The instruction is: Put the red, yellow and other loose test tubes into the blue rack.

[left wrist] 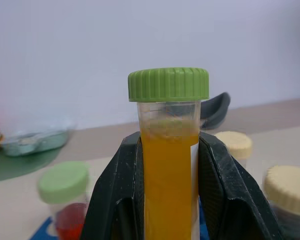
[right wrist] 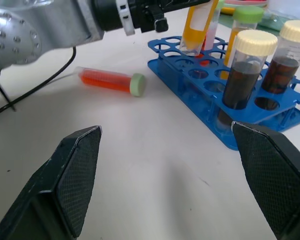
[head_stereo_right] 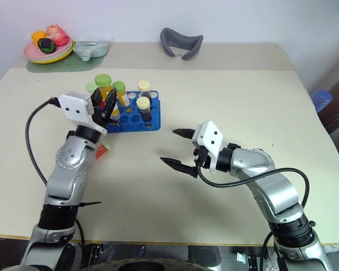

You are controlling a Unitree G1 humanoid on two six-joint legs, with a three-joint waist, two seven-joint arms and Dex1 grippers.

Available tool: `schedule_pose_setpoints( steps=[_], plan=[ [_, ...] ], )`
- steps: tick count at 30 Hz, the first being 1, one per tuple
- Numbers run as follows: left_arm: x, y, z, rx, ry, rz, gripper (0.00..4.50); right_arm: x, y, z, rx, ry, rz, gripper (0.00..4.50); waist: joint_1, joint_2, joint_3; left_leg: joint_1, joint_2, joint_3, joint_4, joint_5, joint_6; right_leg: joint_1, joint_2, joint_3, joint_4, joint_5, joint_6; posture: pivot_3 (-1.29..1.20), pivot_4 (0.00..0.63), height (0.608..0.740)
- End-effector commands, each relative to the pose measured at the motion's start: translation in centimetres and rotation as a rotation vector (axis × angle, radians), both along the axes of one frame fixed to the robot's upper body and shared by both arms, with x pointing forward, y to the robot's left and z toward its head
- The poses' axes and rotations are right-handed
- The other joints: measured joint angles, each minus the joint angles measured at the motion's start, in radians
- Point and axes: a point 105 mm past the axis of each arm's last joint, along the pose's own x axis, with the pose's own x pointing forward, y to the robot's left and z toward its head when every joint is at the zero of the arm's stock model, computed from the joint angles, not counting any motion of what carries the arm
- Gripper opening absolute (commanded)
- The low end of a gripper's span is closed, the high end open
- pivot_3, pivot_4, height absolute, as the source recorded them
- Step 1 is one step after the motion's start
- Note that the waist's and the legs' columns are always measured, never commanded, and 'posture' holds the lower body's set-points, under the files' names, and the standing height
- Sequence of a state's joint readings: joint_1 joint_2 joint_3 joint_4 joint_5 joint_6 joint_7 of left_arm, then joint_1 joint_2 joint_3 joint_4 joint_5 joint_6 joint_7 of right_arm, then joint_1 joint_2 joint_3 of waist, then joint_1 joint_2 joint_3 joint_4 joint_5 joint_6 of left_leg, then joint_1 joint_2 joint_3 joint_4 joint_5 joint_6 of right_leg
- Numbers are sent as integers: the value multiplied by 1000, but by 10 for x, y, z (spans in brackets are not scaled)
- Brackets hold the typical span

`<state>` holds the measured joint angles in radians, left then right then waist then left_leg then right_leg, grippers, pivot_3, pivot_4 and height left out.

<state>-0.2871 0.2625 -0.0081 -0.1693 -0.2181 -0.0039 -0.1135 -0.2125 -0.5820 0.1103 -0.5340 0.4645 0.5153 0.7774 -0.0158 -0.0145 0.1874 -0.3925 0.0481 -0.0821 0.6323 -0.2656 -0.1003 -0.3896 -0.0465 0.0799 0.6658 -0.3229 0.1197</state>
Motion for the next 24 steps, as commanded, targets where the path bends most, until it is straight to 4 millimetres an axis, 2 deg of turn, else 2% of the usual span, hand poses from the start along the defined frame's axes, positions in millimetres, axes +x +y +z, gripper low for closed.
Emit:
schedule_pose_setpoints(
  steps=[1,6,12,24],
  plan=[
    [0,-5,1,12,-57,-21,841,-8,6,9,26,-37,21,4281,0,0,0,0,0,0,0,0,0,0,0,0,0,0,0,0,150,740],
    [9,-9,-10,12,-48,-42,841,-9,8,10,32,-36,21,4281,0,0,0,0,0,0,0,0,0,0,0,0,0,0,0,0,150,740],
    [14,-11,-12,22,-61,-55,841,-7,9,11,34,-35,25,4281,0,0,0,0,0,0,0,0,0,0,0,0,0,0,0,0,150,740],
    [12,-4,-14,42,-68,-5,841,-9,10,11,35,-28,28,4281,-2,0,0,1,0,0,0,0,0,0,0,0,0,0,0,0,150,740]
  ],
)
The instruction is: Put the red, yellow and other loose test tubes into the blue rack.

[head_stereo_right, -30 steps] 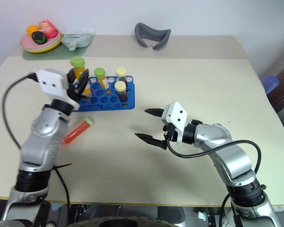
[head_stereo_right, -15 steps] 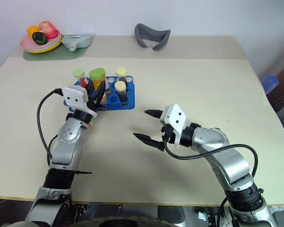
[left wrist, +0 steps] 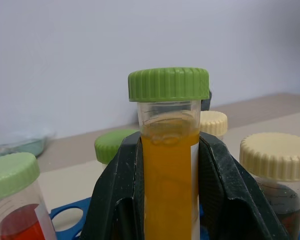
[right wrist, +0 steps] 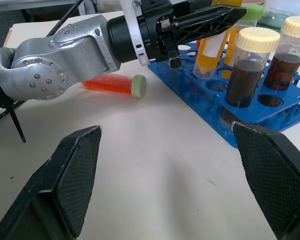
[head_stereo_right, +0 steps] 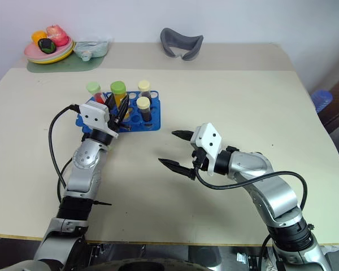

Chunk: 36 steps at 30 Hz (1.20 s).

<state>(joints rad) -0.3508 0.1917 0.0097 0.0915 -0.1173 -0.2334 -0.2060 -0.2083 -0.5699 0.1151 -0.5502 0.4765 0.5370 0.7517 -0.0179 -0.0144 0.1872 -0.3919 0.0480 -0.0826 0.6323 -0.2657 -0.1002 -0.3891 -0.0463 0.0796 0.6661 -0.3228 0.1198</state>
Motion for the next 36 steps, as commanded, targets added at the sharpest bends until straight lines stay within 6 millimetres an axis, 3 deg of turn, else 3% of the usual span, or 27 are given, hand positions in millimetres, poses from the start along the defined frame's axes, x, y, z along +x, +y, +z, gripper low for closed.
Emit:
schedule_pose_setpoints(
  steps=[1,36],
  plan=[
    [-4,6,5,-10,-27,25,841,-8,7,10,20,-42,37,4281,0,0,0,0,0,0,0,0,0,0,0,0,0,0,0,0,150,740],
    [1,-1,2,-71,-40,4,841,-10,10,9,23,-32,53,4281,2,0,0,0,0,0,0,0,0,0,0,0,0,0,0,0,150,740]
  ],
)
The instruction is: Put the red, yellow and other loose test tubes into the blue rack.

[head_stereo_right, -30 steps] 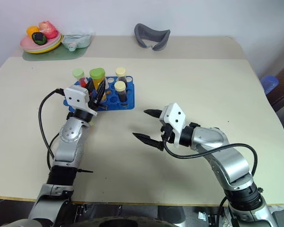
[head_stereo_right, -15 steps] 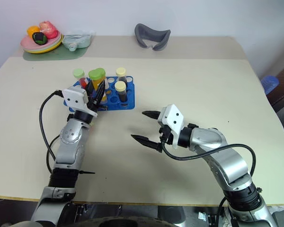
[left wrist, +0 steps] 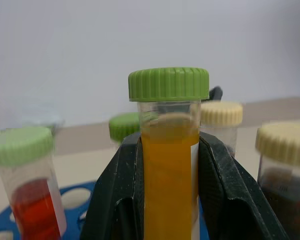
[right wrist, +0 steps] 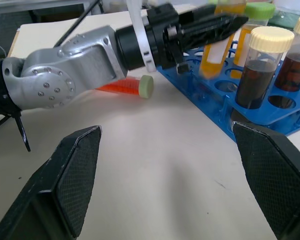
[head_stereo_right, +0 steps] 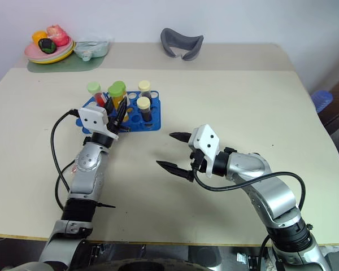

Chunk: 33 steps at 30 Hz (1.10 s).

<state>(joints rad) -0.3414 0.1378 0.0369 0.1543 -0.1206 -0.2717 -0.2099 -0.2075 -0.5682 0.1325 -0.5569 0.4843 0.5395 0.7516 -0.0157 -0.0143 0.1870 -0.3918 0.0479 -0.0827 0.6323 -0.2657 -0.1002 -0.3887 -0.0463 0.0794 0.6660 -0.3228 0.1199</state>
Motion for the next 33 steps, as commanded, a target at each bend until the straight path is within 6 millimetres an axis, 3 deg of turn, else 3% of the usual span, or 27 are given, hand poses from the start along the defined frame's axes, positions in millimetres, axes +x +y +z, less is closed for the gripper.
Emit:
schedule_pose_setpoints(
  steps=[1,5,12,21,26,30,33],
  plan=[
    [-2,-3,16,-7,-74,-10,841,-7,6,11,20,-42,31,4281,0,0,0,0,0,0,0,0,0,0,0,0,0,0,0,0,150,740],
    [-3,-4,11,1,-65,-13,841,-7,6,11,21,-41,28,4281,1,0,0,0,0,0,0,0,0,0,0,0,0,0,0,0,150,740],
    [-6,8,16,9,-81,44,4355,-7,6,11,23,-39,28,4281,-2,0,0,0,0,0,0,0,0,0,0,0,0,0,0,0,150,740],
    [-37,39,72,58,-186,59,4439,-9,5,10,21,-35,30,4281,-2,0,0,0,0,0,0,0,0,0,0,0,0,0,0,0,150,740],
    [-56,53,108,87,-126,-64,4439,-9,4,9,18,-29,44,4281,-6,0,0,0,0,0,-1,0,0,0,0,0,0,0,0,0,150,740],
    [-68,70,104,130,103,-141,4439,-8,6,9,18,-28,56,4281,-15,0,0,0,1,-1,-1,0,0,-1,1,0,1,0,0,0,150,740],
    [-74,78,88,195,321,-143,4439,-8,7,8,19,-27,64,4281,-23,-1,1,0,1,-1,-1,0,0,0,0,0,1,0,0,0,150,740]
  ],
)
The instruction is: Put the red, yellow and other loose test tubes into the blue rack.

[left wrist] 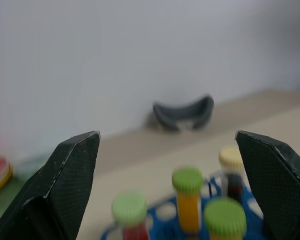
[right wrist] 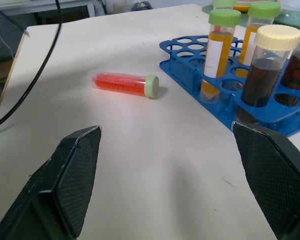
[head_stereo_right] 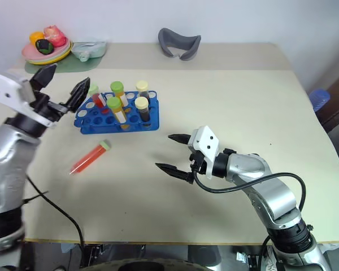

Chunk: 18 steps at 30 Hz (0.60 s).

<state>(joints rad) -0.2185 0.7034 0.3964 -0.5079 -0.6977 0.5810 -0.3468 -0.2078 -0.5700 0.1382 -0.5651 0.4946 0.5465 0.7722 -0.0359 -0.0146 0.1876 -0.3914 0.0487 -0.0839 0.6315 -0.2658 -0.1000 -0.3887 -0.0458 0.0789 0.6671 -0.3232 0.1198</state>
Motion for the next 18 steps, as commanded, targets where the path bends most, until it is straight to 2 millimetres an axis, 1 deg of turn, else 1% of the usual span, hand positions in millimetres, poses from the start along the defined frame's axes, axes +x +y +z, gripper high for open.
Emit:
schedule_pose_setpoints(
  steps=[1,4,5,9,11,14,18],
  plan=[
    [-12,0,-18,84,246,-36,4439,-4,4,8,20,-36,33,4281,-5,0,0,0,0,0,0,0,0,0,0,0,0,0,0,0,150,740],
    [-21,0,-47,274,472,-24,4439,-4,6,8,21,-34,45,4281,-9,0,1,0,0,-1,0,0,0,0,1,0,1,0,0,0,150,740],
    [-23,-1,-52,310,514,-23,4439,-4,6,8,21,-34,47,4281,-9,0,1,0,0,0,0,0,0,-1,0,0,1,0,0,0,150,740],
    [-33,-8,-85,465,836,-58,4439,-3,7,8,22,-30,54,4281,-6,-1,1,0,0,0,0,0,0,-1,1,0,1,0,0,0,150,740],
    [-30,-5,-93,496,951,-17,4439,-3,8,8,22,-28,57,4281,-8,-1,1,0,0,0,0,0,0,0,1,0,0,0,0,0,150,740],
    [-17,2,-97,565,998,73,4439,-3,9,8,21,-28,59,4281,-11,-1,1,0,0,0,-1,0,0,-1,1,0,0,0,0,0,150,740],
    [-5,7,-107,635,1035,113,4439,-4,9,8,21,-27,56,4281,-12,-1,1,0,0,0,-1,0,0,-3,1,1,1,0,0,0,150,740]
  ],
)
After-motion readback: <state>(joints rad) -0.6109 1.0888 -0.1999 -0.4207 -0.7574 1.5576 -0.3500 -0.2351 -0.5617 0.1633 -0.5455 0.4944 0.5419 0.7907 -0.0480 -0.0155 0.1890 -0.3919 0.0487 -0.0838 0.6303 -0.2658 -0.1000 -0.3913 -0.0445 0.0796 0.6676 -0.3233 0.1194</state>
